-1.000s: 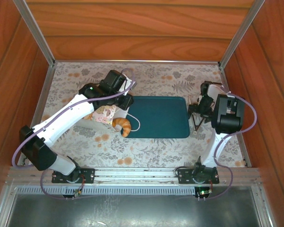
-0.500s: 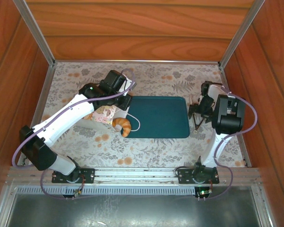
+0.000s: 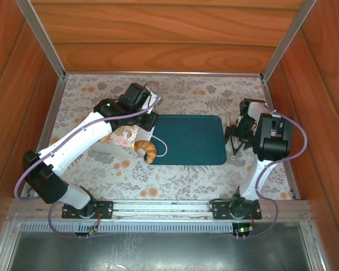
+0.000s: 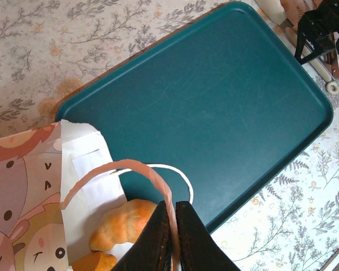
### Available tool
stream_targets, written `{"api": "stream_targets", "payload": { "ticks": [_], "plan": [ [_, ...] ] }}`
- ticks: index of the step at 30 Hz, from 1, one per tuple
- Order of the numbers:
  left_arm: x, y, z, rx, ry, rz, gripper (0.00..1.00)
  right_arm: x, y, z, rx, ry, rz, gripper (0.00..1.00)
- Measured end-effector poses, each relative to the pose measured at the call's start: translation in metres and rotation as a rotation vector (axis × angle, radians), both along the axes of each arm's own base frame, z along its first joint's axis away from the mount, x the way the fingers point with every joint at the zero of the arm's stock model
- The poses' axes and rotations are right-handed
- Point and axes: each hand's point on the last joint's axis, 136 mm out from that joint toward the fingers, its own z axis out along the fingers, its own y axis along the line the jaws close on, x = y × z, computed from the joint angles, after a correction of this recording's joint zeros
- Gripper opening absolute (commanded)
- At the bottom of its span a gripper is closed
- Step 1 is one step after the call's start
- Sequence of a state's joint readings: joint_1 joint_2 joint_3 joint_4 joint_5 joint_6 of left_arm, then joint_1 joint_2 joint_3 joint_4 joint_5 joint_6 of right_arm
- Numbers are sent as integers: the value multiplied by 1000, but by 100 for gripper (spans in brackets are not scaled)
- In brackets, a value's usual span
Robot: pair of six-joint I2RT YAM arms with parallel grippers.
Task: Take the fake bread out of the paper bag
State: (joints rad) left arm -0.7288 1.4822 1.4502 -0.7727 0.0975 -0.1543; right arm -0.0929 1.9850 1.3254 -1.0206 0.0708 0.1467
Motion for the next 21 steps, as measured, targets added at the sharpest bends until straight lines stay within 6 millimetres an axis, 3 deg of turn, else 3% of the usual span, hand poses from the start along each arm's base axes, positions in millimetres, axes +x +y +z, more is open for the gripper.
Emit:
{"api": "stream_targets", "payload": {
  "ticks": [1,6,13,21],
  "plan": [
    [0,0,0,1,1,0,10,2,0,0,1,1,4,91],
    [-1,1,-1,3,6,2,10,9,-2,0,-1,2,22,72],
    [-1,1,-1,2,5,2,10,11,-2,7,-6,-19,17,61],
    [-1,1,2,-1,1,3,10,7,-1,66,-15,-133,10,58]
  ]
}}
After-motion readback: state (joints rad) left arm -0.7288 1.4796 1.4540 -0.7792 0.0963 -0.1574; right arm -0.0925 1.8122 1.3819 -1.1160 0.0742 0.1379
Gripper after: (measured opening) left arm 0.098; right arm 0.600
